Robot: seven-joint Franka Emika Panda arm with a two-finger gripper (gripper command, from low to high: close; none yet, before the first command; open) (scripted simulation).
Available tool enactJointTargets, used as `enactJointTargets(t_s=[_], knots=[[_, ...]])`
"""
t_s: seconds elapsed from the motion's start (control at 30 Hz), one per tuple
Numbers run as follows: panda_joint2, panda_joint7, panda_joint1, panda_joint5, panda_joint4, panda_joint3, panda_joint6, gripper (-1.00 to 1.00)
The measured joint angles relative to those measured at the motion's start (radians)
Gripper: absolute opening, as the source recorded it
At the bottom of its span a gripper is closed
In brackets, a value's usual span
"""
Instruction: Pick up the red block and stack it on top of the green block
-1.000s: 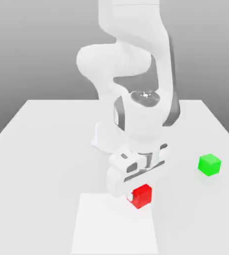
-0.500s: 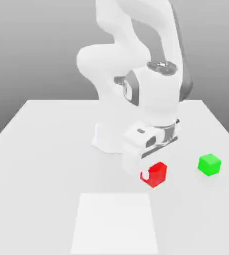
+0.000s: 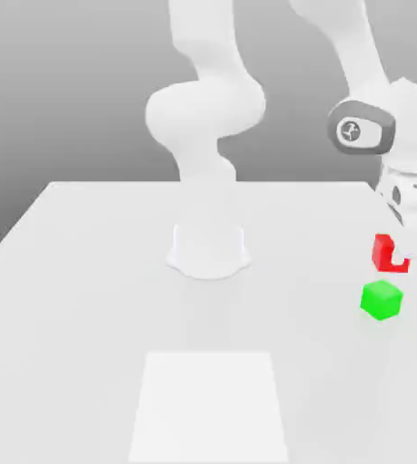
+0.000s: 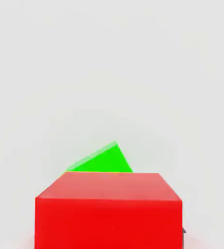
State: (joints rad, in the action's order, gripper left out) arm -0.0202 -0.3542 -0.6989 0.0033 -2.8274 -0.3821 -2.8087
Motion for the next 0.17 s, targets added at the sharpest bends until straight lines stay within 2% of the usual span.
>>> enactJointTargets(t_s=[0.07,0.1,0.17], knots=[[0.072,-0.061,-0.005,-0.087,0.002,0.027,-0.063,-1.00],[0.095,-0.082,-0.013,-0.116,0.003,0.040,-0.084,1.00],[0.095,-0.082,-0.013,-0.116,0.003,0.040,-0.084,1.00]])
